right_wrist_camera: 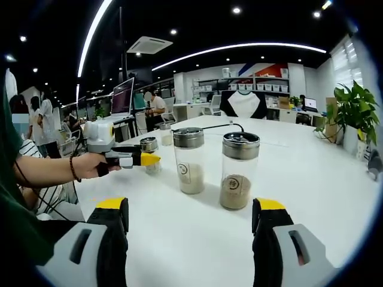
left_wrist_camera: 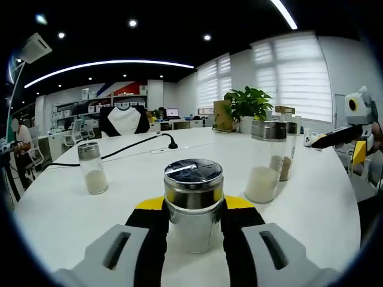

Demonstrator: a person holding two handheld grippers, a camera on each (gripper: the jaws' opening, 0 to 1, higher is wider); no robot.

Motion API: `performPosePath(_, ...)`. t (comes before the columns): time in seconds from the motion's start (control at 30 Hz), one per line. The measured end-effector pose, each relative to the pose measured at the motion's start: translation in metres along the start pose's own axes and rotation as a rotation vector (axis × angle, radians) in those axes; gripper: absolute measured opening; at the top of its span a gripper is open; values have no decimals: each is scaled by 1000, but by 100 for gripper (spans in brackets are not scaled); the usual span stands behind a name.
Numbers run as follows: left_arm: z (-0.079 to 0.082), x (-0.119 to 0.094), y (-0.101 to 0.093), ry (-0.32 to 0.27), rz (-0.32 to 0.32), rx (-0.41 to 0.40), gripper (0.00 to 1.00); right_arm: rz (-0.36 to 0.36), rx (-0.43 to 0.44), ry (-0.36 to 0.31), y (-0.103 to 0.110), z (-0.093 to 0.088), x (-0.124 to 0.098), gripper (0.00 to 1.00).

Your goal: Rotate the seasoning bottle until the label or dispensing opening points toward the visible target arrow and the bottle remains upright within the marked orientation range

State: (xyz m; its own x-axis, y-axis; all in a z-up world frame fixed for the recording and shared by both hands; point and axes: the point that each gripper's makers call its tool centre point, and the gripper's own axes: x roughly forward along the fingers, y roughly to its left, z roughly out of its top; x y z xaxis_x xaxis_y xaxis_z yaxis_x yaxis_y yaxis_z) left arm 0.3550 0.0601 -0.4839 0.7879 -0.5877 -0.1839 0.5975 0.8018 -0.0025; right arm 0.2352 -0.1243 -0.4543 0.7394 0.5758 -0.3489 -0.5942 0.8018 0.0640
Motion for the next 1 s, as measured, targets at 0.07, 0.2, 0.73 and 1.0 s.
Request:
performPosePath(0.07, 0, 0, 0, -1, -15, 2, 35, 1, -2, -2, 0, 0, 0, 86)
performPosePath(0.2, 0, 1, -1, -6, -55, 10, 35, 4, -5, -1, 2, 0, 0, 86)
performPosePath(0.73, 1, 4, -13, -12, -277, 54, 35, -5, -1, 2, -1, -1, -1, 86)
performPosePath(1.0, 2, 6, -16, -15, -367, 72, 35, -10, -3, 3, -2, 0, -1, 86)
